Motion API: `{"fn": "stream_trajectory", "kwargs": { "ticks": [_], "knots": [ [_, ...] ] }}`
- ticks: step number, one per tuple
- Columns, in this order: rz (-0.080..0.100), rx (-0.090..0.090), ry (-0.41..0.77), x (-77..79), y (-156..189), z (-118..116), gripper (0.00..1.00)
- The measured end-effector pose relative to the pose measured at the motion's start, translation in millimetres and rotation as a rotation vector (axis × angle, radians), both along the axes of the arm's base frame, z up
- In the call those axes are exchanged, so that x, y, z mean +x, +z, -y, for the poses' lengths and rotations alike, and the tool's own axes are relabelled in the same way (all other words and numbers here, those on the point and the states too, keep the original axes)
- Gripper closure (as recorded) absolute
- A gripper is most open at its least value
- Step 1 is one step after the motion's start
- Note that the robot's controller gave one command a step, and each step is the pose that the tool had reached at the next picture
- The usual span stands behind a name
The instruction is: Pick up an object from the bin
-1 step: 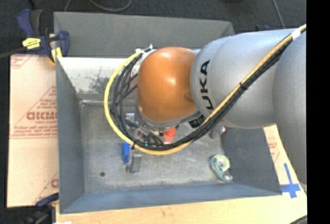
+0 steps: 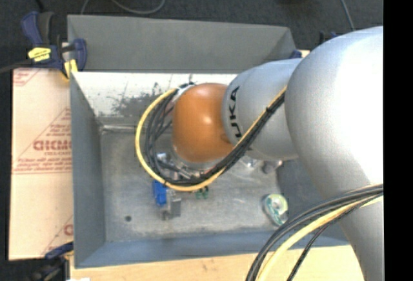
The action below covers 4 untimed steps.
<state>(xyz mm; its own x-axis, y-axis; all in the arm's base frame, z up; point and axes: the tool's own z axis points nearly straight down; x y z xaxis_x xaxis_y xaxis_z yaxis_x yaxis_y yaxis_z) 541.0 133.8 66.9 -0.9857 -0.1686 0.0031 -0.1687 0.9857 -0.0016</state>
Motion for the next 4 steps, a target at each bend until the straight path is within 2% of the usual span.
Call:
{"fn": "stream_trajectory", "kwargs": {
  "ticks": [4],
  "knots": [
    [0.005,0.006,-0.028,3.4,1.9,1.1,0.0]
  ]
}}
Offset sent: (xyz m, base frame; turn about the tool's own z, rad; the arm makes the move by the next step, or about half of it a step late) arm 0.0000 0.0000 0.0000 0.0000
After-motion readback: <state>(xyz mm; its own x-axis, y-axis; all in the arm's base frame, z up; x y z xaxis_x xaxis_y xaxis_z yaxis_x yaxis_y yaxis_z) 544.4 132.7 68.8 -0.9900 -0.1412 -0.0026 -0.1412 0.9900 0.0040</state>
